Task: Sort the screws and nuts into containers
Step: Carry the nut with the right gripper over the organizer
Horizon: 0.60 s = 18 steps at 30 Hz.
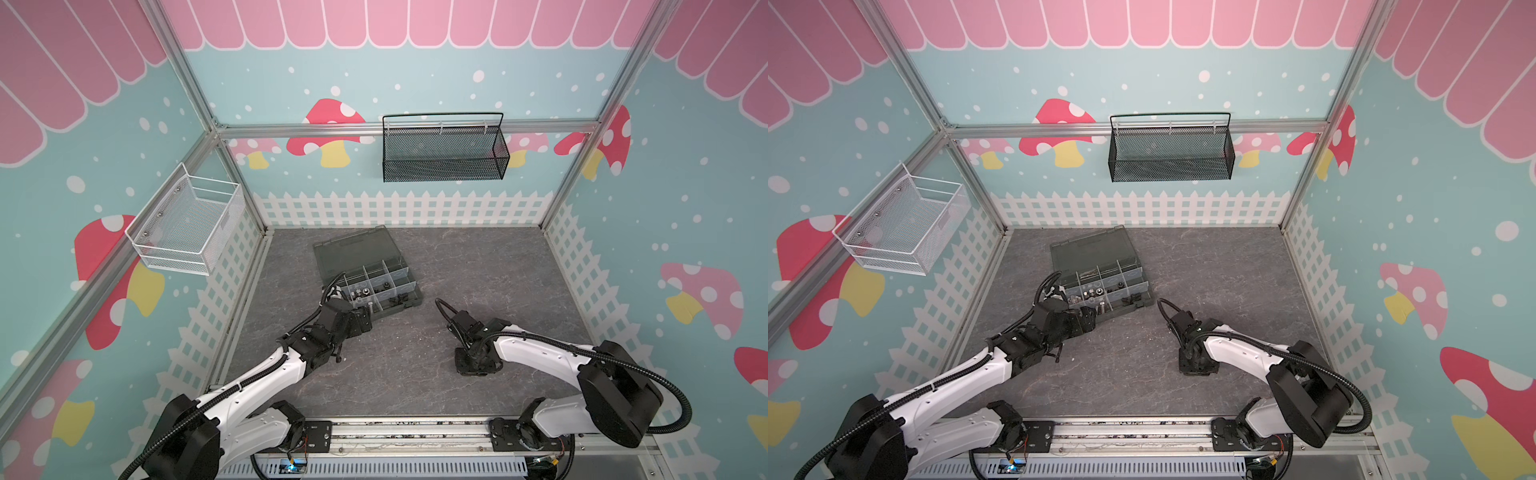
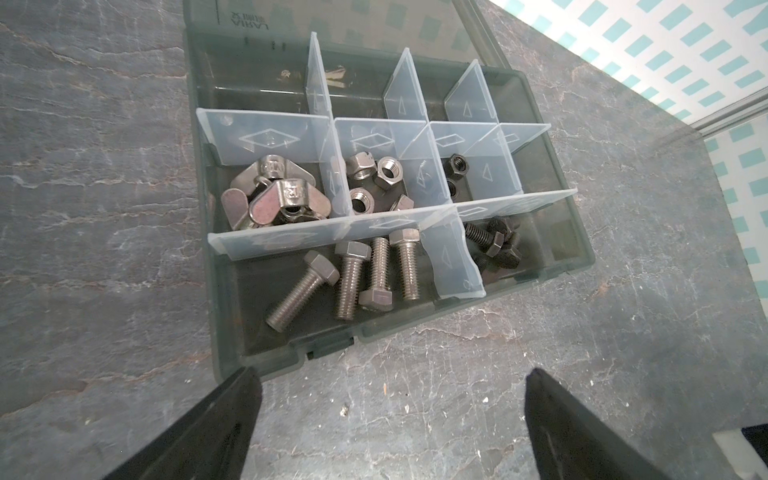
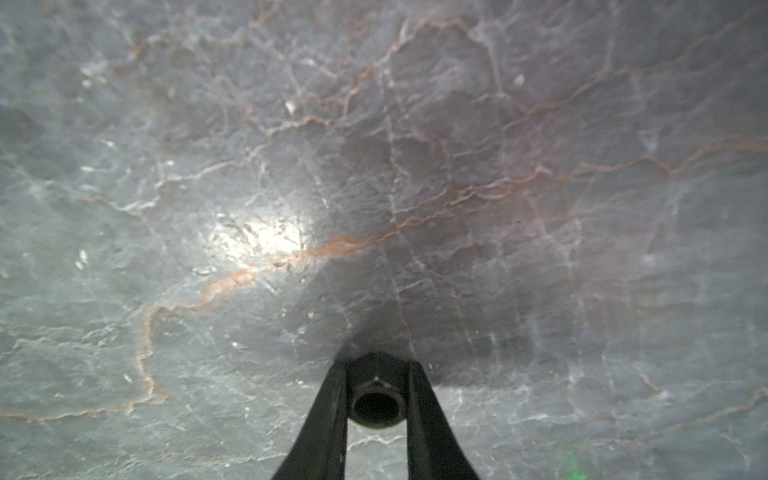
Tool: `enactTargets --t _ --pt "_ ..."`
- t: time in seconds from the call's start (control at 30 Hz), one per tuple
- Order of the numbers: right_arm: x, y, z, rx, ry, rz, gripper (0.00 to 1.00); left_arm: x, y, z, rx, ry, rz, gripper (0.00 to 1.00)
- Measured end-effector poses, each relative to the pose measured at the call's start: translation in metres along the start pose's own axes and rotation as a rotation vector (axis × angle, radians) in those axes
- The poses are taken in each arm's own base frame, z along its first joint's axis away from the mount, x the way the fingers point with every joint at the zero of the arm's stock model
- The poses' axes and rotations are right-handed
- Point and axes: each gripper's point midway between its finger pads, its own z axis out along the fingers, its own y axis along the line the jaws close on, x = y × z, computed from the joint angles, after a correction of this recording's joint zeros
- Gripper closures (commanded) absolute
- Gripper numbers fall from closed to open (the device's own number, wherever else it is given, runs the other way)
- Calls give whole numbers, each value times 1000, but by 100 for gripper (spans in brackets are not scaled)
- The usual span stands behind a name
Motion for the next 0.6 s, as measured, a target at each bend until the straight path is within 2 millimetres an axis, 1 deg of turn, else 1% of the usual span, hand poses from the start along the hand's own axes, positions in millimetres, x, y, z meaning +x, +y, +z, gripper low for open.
enactTargets --t 0.1,0.2,0.3,0.5,0.6 --pt "-2 2 -1 -5 -5 -6 89 -1 1 0 -3 -1 -2 0" --pt "-11 8 -5 -17 -29 -19 90 -1 1 0 -3 -1 -2 0" --pt "-32 21 -19 -39 -87 -37 92 -1 1 0 -3 -2 -2 0" --pt "-96 64 -58 -90 -241 -98 94 -4 3 -3 -1 -16 -9 0" --pt "-133 91 -76 -112 -309 -140 95 -5 3 -5 -1 -23 -11 0"
